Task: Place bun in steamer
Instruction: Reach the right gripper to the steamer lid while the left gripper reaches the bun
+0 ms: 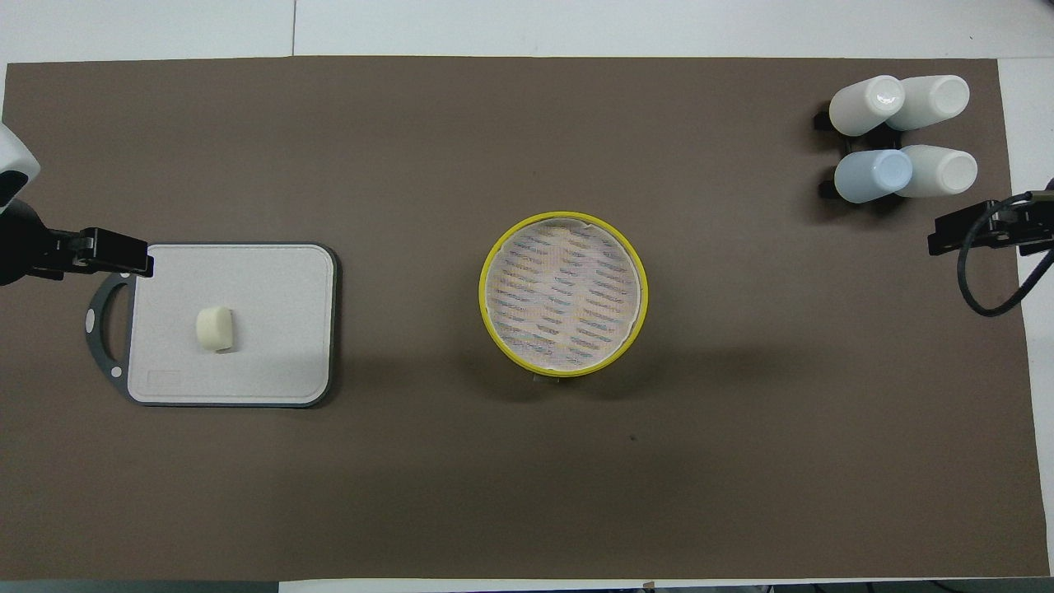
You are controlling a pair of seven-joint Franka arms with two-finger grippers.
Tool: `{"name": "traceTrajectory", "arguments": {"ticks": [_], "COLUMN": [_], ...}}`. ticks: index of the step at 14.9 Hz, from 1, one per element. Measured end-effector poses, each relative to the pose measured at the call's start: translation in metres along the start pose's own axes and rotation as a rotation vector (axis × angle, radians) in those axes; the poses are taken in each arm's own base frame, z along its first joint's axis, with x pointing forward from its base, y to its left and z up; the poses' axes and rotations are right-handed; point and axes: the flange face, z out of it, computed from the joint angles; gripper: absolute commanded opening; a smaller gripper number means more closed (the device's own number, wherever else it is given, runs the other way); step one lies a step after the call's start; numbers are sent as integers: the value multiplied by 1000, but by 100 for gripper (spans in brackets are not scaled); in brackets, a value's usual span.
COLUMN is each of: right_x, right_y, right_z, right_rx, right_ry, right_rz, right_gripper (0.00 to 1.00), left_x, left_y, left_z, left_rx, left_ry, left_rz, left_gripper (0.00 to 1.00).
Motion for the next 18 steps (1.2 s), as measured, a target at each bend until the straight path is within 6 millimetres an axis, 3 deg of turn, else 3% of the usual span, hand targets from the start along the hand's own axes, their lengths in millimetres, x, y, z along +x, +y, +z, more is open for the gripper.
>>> {"name": "traceTrajectory", "arguments": {"ticks": [7,10,15,18], "right_x": [0,0,-1,0], "right_y": [0,0,-4,-14], "right_z": [0,0,2,3], "right_rx": [0,0,0,0], "right_ry": [0,-2,-11,-9], "right_rz": [0,0,-7,-21], "right_gripper": [100,100,100,100], "left_x": [0,-3,-1,3], "left_y": [0,-2,-12,-26], "left_z": [0,12,64,115], "left_rx": [0,0,-1,0], "left_ry": [-1,-20,-4,-12], "left_rz": [-3,-25,-32,-8], "left_gripper": [100,100,100,100]}}
